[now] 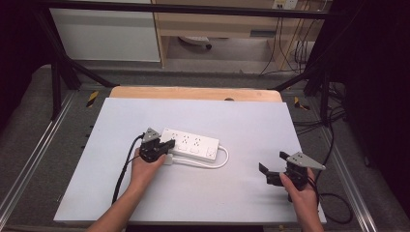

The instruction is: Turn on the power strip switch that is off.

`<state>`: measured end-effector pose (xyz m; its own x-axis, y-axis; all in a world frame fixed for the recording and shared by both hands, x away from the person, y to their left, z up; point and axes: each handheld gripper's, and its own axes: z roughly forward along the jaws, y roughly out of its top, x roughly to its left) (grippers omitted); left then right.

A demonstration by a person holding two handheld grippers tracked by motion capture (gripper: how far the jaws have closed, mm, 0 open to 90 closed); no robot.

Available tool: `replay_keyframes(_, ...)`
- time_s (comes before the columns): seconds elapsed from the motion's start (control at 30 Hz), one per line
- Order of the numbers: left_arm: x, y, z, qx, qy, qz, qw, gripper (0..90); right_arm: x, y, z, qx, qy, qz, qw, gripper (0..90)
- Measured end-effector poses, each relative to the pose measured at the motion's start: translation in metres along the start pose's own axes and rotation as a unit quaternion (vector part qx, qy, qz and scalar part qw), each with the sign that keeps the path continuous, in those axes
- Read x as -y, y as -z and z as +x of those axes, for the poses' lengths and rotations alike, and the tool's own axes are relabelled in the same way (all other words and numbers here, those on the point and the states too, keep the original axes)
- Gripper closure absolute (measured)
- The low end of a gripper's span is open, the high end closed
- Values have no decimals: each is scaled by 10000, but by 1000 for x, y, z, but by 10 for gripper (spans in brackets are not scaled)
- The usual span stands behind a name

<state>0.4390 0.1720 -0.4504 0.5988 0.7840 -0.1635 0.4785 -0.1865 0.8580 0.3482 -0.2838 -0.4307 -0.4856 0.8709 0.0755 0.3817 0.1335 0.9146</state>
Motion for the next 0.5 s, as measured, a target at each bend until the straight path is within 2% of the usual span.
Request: replay_keyframes(0.5, 1, 0, 1, -25, -65, 1, 10000, 900, 0, -1, 0, -4, 3, 10, 10000, 35)
